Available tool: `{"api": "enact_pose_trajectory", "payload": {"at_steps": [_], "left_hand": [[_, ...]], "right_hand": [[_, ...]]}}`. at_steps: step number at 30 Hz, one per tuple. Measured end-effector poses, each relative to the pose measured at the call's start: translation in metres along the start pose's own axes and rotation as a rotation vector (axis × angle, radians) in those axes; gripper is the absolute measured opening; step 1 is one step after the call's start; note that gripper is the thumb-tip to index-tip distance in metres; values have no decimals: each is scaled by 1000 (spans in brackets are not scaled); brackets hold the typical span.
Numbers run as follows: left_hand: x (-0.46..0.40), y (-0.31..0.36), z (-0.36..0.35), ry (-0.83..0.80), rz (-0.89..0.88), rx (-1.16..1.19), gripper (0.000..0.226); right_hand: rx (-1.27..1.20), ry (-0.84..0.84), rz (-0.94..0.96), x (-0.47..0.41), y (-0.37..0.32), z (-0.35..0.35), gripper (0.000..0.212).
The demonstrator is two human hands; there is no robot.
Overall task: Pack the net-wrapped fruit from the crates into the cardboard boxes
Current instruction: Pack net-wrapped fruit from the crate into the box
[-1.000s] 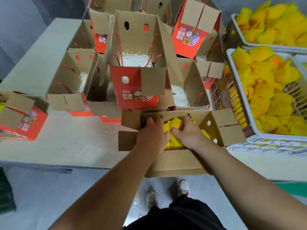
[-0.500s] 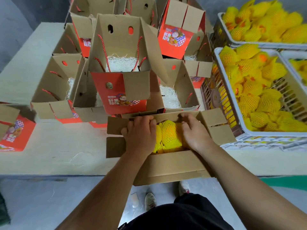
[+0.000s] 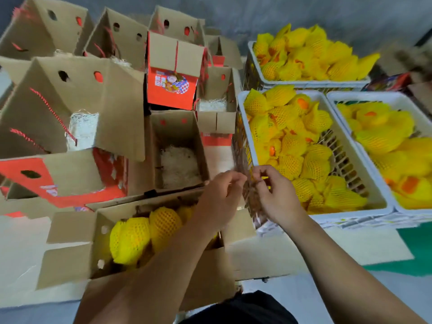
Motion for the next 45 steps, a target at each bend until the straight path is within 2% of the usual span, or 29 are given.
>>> {"api": "enact_pose_trajectory", "payload": {"at_steps": [2, 5, 9, 11, 14, 16, 18, 20, 21, 24, 26, 28, 31, 34, 37, 40, 43, 45], "left_hand": [[-21, 9, -31, 21, 5, 56, 21], [-52, 15, -71, 47, 1, 139, 17], [-93, 7, -97, 227, 77, 146, 28], [-96, -2, -103, 285, -1, 8, 34], [-84, -17, -112, 325, -112, -294, 44], [-81, -21, -114, 357, -105, -312, 45], [-83, -21, -114, 381, -119, -340, 42], [-83, -20, -113, 378, -141, -374, 43], [-82, -19, -114, 366, -137, -377, 45], [-80, -19, -114, 351, -124, -380, 48], [-81, -21, -113, 365, -137, -367, 48], [-82, -22, -112, 382, -136, -304, 46], [-78, -20, -112, 381, -112, -214, 45], [-76, -16, -110, 369, -106, -235, 48], [-68, -7, -111, 317, -110, -227, 51], [-65, 9, -100, 369, -14, 41, 45], [-69, 17, -80, 391, 91, 174, 42], [-68, 19, -63, 419, 92, 196, 43]], "right_hand": [[22, -25, 35, -17, 15, 13, 18], [41, -57, -27, -49, 40, 24, 25], [140, -128, -11, -93, 56, 23, 43], [185, -137, 44, -117, 56, 19, 47], [285, -188, 98, -148, 60, 10, 70], [278, -262, 65, -164, 64, 0, 72], [204, -277, -5, -174, 67, -11, 55], [67, -193, -146, -181, 68, -18, 39], [15, -135, -196, -182, 70, -20, 39], [-74, -49, -279, -182, 73, -24, 62], [-55, -50, -412, -183, 72, -24, 82], [-3, -81, -551, -186, 71, -24, 93], [-148, -75, -603, -185, 70, -23, 81], [-210, -55, -583, -181, 65, -28, 62], [-182, 14, -618, -179, 58, -26, 69], [-309, 100, -670, -174, 61, -16, 77], [-525, 41, -661, -169, 64, -3, 68], [-636, -35, -555, -160, 57, 10, 58]]}}
Point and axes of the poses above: each hand's wrist, its own x-axis away from the middle knuckle, its own z-axis out of the back of the hand, y = z × x, the point moved 1 cm from there along -x, towards the middle knuckle, and after that the axes turned 4 degrees about x, right-handed, at the moved point
